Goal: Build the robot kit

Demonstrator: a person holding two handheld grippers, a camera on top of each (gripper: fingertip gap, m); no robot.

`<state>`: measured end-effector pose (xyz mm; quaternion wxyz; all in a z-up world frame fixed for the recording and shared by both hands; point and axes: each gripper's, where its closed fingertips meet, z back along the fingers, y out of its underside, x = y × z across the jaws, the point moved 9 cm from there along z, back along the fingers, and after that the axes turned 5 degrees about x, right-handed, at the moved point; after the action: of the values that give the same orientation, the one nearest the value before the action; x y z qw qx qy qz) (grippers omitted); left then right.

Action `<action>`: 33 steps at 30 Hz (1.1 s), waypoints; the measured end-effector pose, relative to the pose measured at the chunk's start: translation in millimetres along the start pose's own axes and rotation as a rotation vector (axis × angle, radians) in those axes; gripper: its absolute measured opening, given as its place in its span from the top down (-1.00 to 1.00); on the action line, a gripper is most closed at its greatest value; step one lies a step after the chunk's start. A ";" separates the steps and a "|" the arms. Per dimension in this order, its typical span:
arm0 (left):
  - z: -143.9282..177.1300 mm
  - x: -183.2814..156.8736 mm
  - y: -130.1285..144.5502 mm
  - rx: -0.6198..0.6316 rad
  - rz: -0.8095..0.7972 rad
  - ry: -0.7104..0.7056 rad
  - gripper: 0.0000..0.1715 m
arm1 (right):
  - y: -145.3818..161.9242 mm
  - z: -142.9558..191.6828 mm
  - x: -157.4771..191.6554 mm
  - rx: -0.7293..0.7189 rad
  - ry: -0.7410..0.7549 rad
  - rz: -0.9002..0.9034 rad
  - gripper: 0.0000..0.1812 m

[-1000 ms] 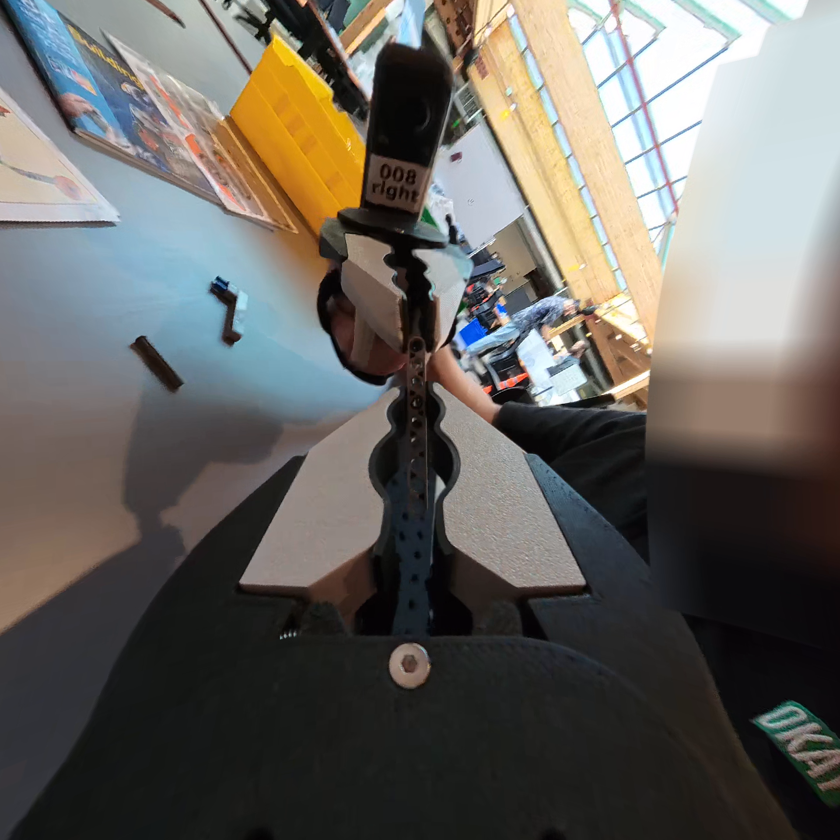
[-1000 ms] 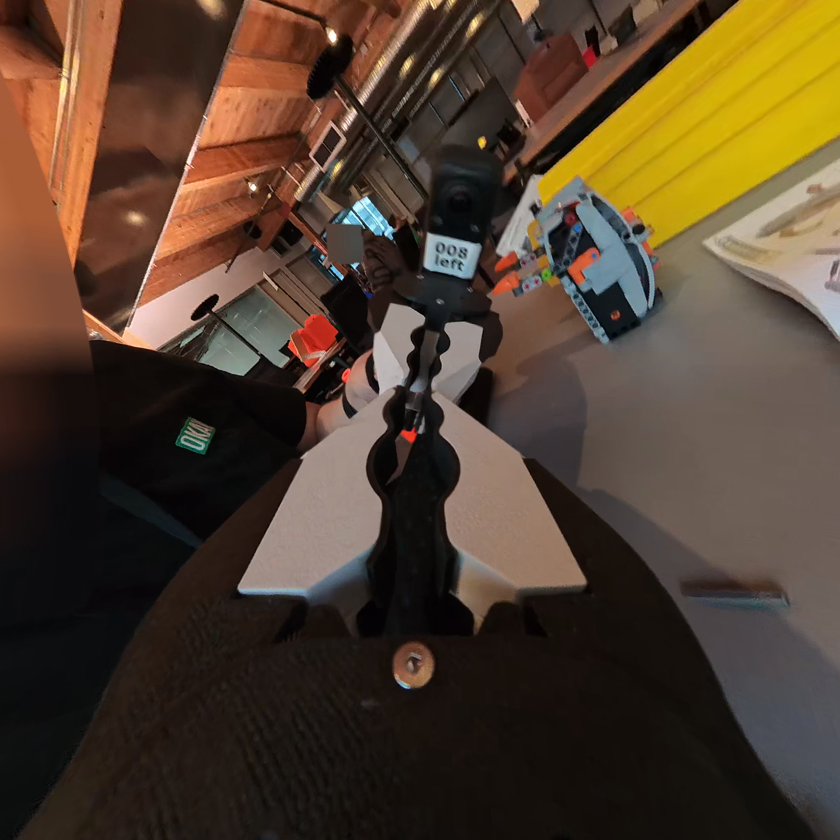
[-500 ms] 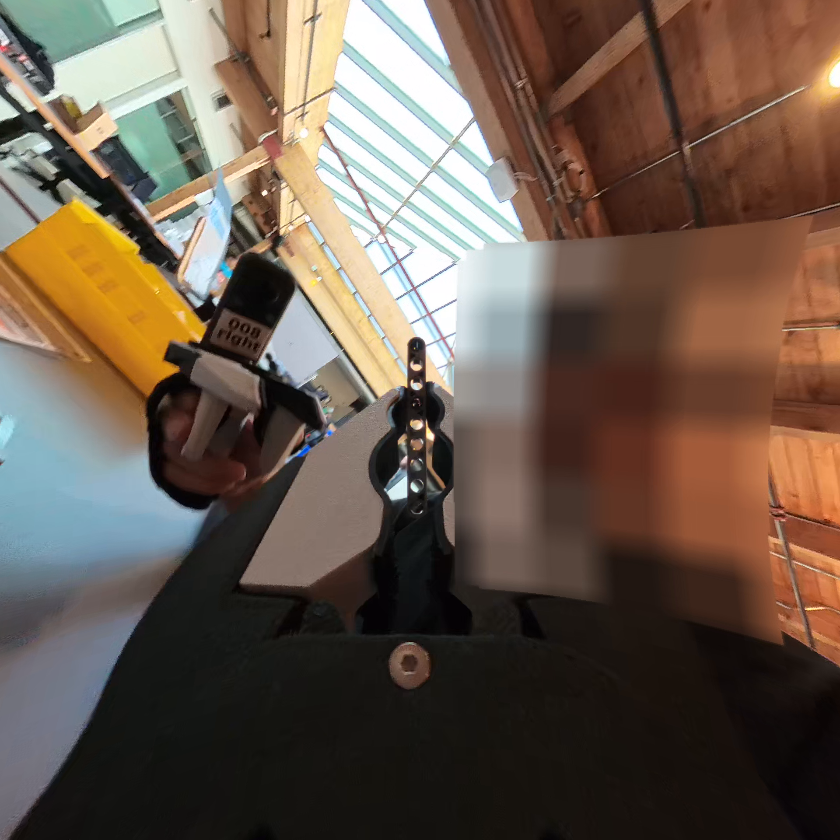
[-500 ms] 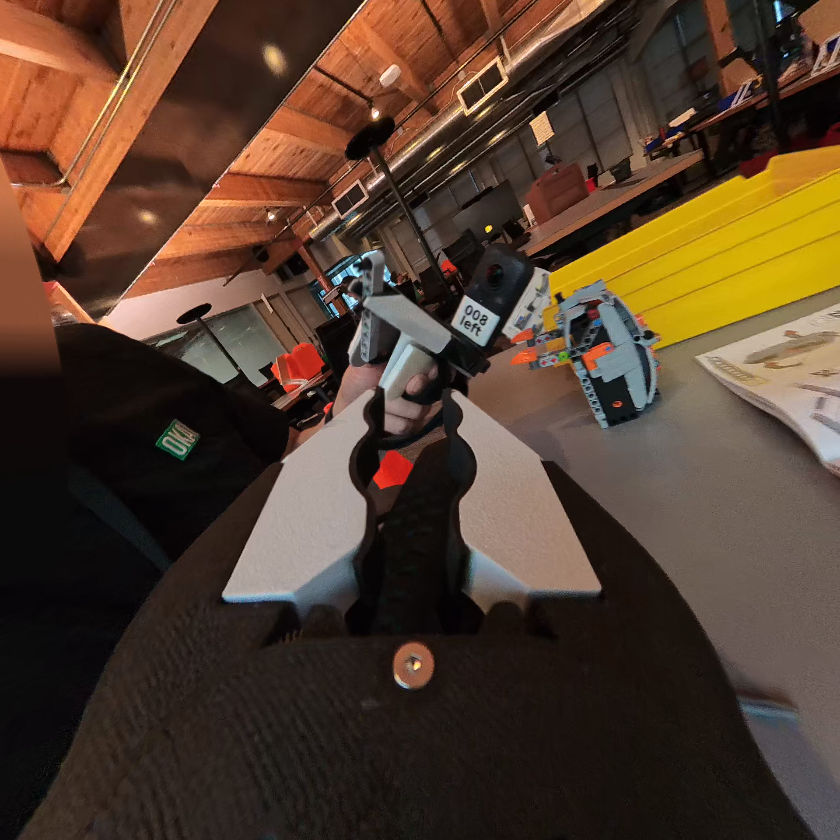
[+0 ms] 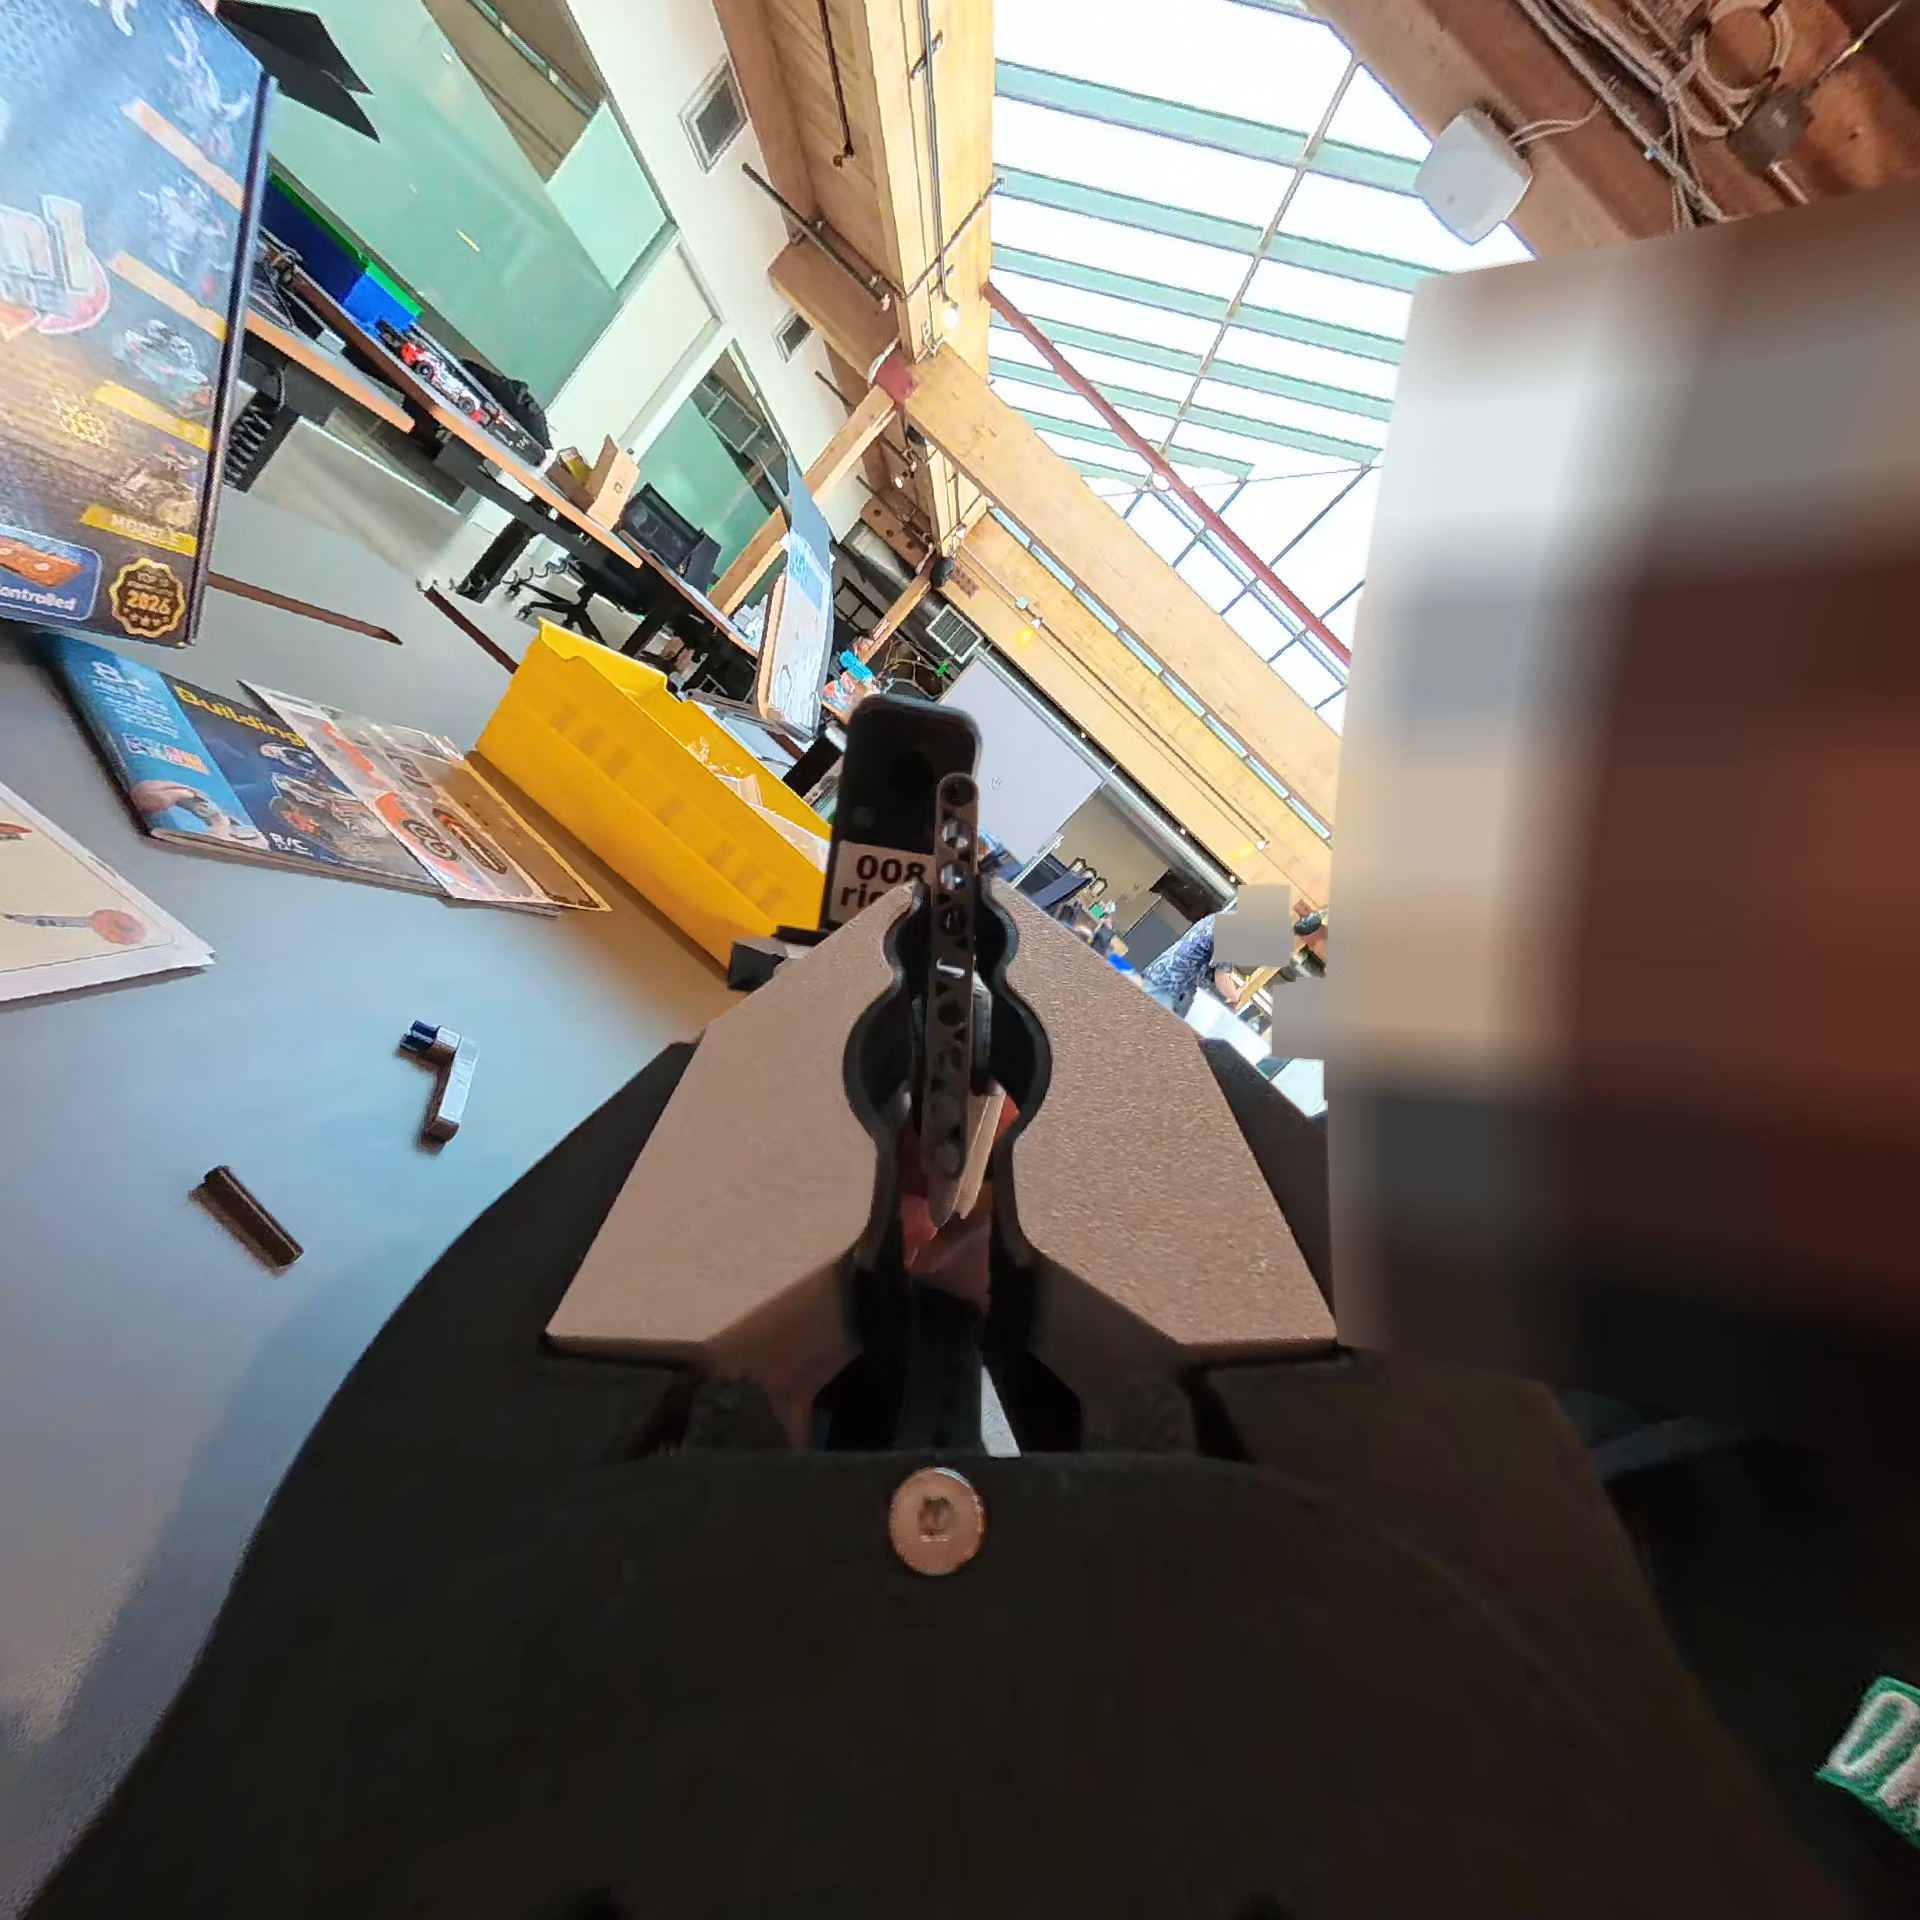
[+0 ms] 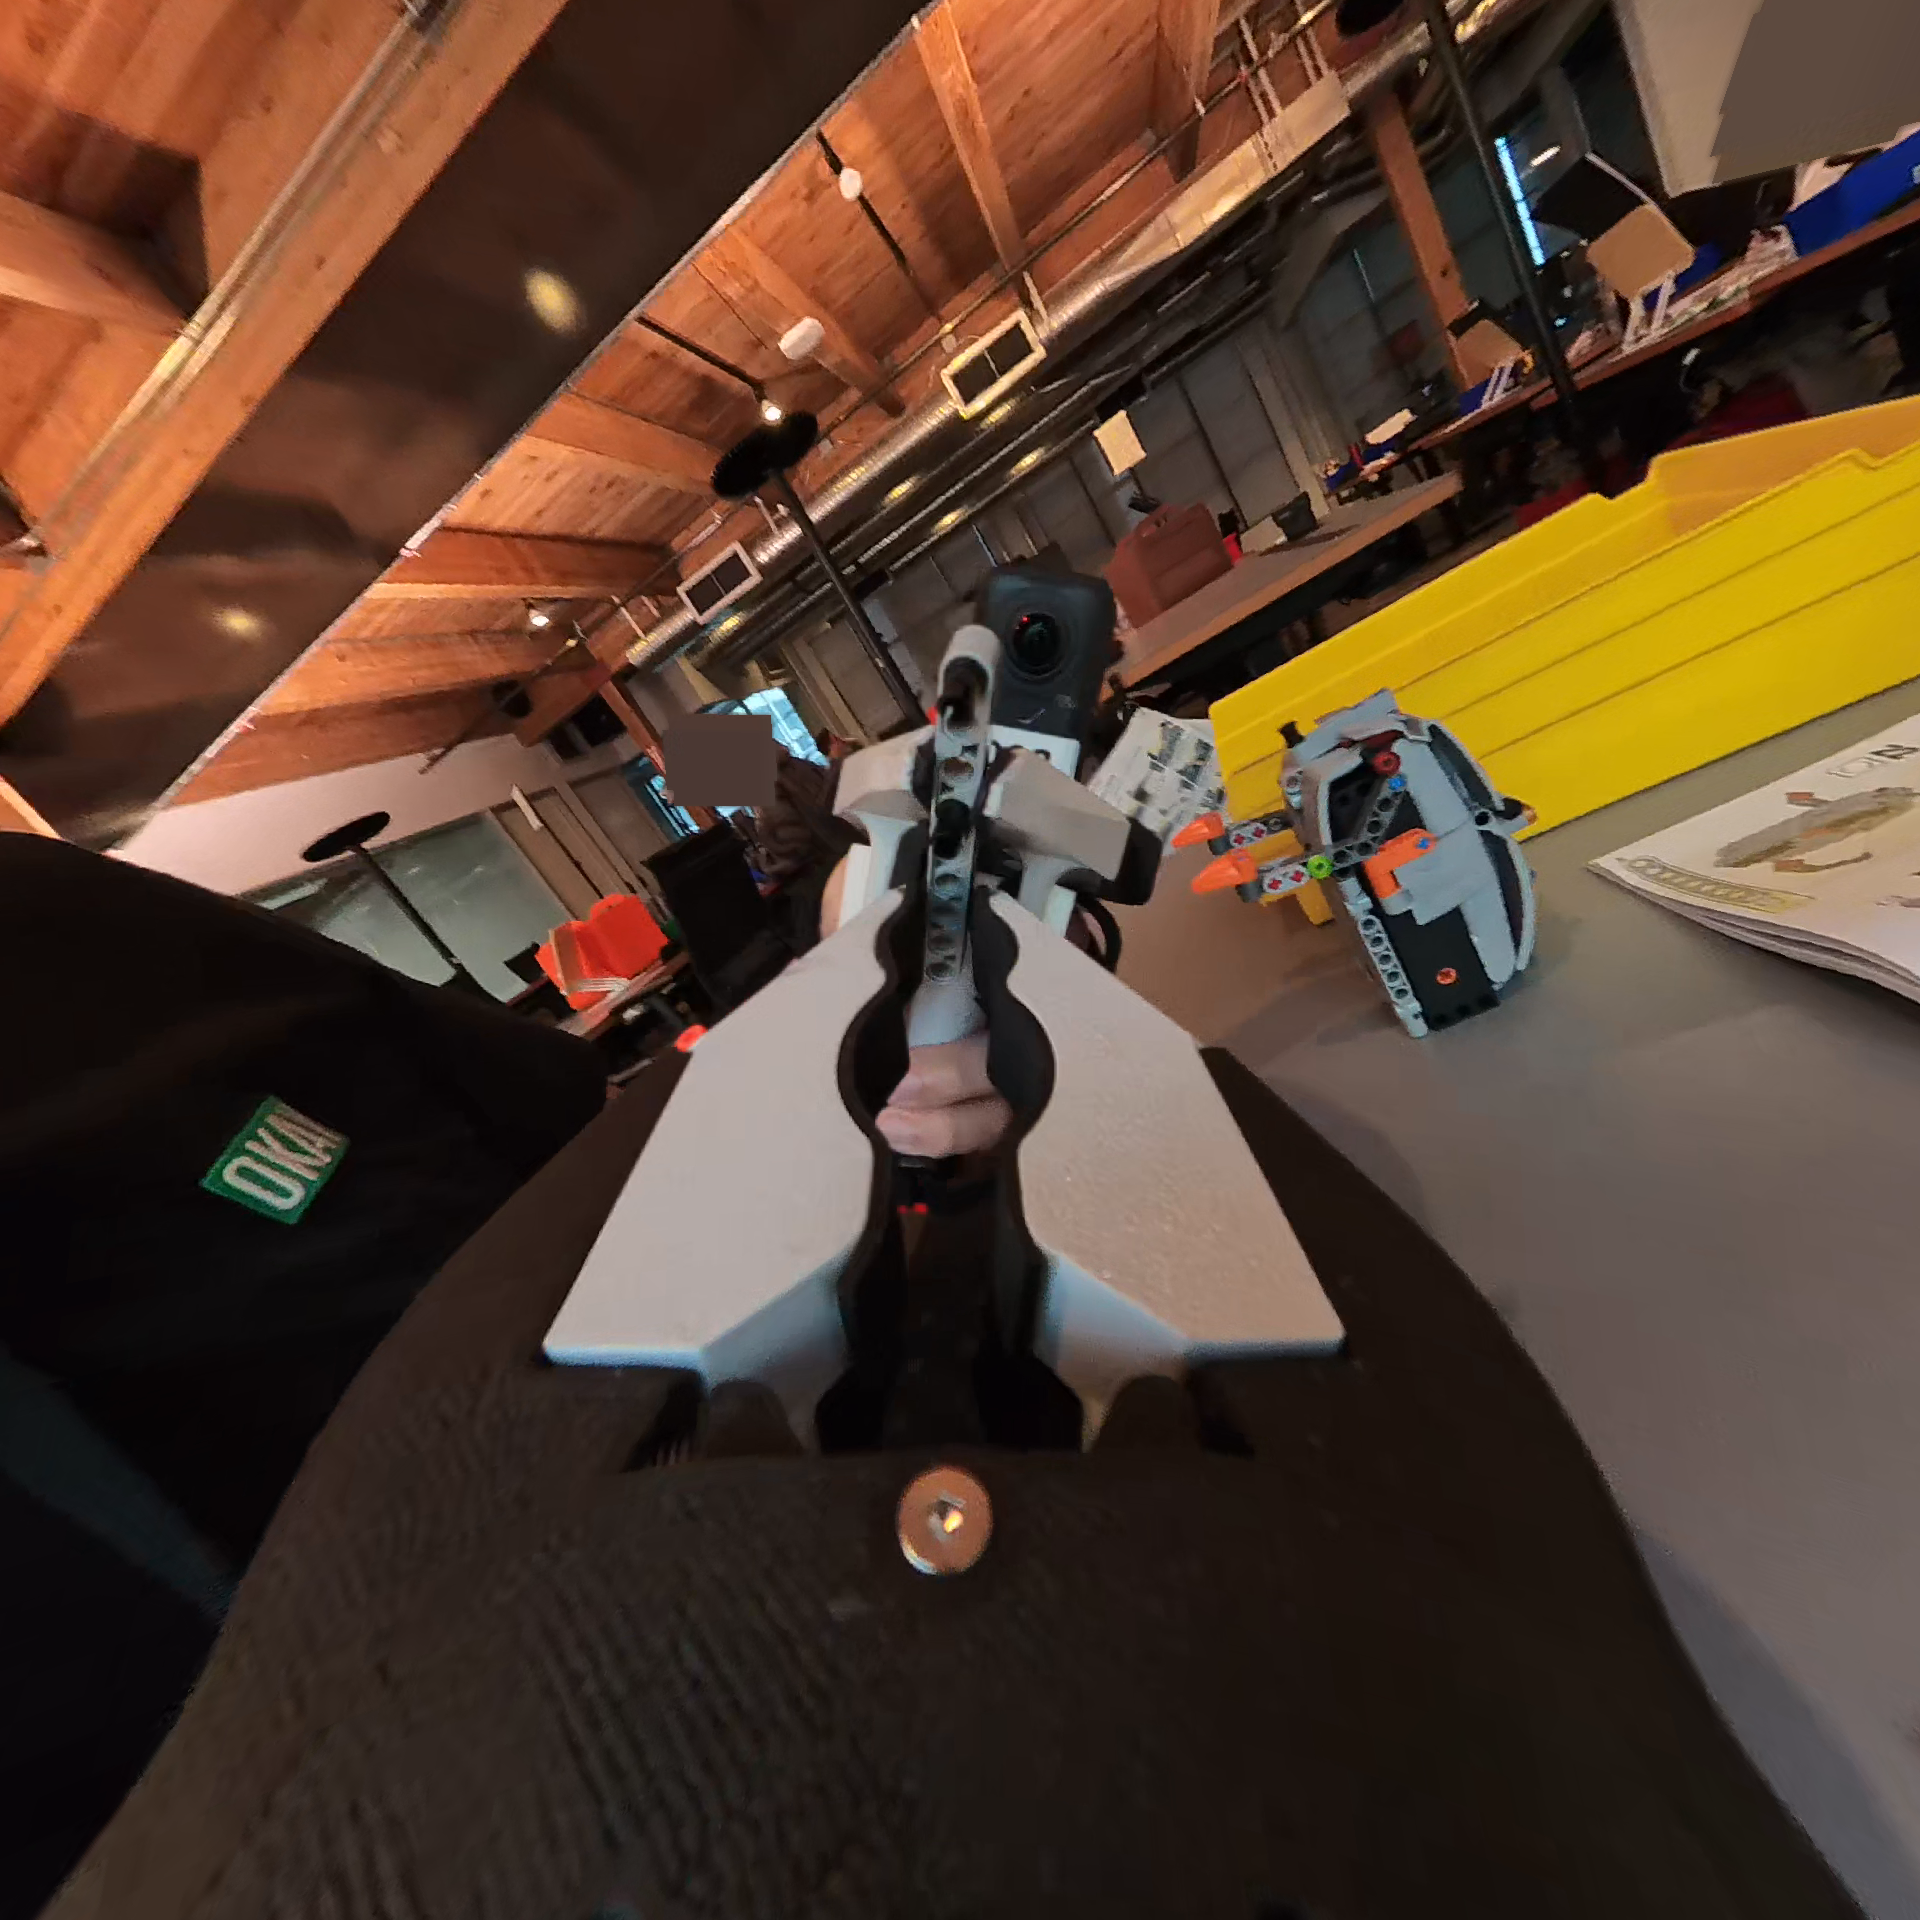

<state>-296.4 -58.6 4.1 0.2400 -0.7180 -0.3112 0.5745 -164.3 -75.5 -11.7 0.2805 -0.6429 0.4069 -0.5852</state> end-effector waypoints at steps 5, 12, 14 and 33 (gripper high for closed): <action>8.6 1.9 -5.6 0.068 -0.051 -0.025 0.85 | -4.1 7.6 -1.8 0.006 0.058 -0.042 0.94; 9.4 -0.9 -4.4 0.172 -0.072 -0.080 0.92 | -2.6 5.4 -1.4 0.056 0.036 -0.053 0.94; 10.1 -0.4 -4.1 0.174 -0.059 -0.073 0.91 | -2.2 5.3 -1.5 0.057 0.043 -0.050 0.94; 75.2 -7.9 -36.8 0.157 0.076 -0.237 0.94 | -40.4 85.1 -62.8 -0.120 0.499 0.096 0.93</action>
<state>-377.1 -39.8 18.4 0.2350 -0.6355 -0.2640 0.6864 -71.9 -11.2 -24.2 0.1600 -0.4741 0.5276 -0.6865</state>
